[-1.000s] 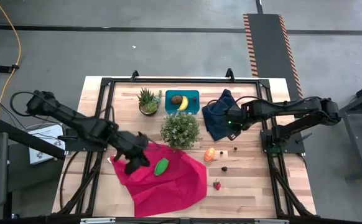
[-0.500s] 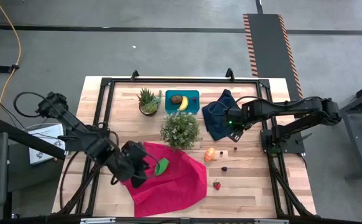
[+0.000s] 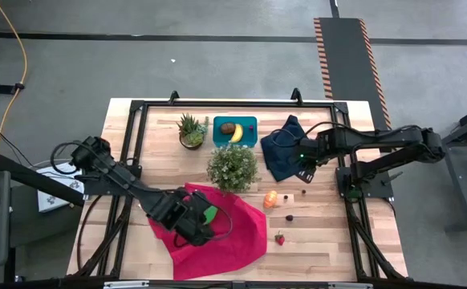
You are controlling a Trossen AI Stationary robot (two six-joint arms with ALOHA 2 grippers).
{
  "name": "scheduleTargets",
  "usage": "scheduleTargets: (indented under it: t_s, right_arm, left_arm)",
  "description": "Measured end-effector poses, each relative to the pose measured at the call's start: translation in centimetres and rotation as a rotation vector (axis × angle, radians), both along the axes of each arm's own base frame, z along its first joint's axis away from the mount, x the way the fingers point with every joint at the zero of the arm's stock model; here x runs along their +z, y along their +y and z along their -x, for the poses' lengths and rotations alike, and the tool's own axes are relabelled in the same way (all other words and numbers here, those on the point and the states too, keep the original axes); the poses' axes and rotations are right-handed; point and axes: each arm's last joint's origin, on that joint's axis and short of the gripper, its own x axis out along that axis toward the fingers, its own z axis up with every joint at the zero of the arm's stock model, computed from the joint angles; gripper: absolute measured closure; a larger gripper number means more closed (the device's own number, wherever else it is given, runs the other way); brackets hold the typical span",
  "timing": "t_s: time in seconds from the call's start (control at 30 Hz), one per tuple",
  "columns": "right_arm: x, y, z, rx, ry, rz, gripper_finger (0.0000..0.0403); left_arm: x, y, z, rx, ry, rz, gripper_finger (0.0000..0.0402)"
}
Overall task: Pick and placing Produce into tupperware
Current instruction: Put the green corn into the blue bin
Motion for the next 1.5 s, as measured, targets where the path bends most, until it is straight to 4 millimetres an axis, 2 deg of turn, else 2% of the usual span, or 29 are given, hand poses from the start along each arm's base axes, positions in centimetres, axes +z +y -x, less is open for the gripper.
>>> scheduleTargets:
  t_s: [0.13,0.37,0.5,0.67,1.03,1.5]
  right_arm:
    - [0.3,0.0,0.1,0.024,-0.027,0.007,0.0204]
    - [0.7,0.0,0.2,0.036,-0.069,0.012,0.0204]
    - [0.9,0.0,0.3,0.043,-0.089,0.016,0.0204]
    - [0.9,0.0,0.2,0.058,-0.094,0.019,0.0204]
    - [1.0,0.0,0.2,0.077,-0.100,0.022,0.0204]
    - [1.0,0.0,0.1,0.077,-0.107,0.023,0.0204]
  left_arm:
    - [-0.4,1.0,-0.7,0.044,0.005,0.002,0.0319]
    - [-0.4,2.8,-1.3,0.169,-0.003,0.040,0.0228]
    - [-0.9,3.3,-1.9,0.179,0.023,0.081,0.0192]
    - [-1.6,3.1,-2.2,0.168,0.054,0.110,0.0174]
    - [-4.6,2.5,-3.4,0.188,0.130,0.112,0.0169]
    - [-7.0,2.0,-4.3,0.187,0.190,0.144,0.0083]
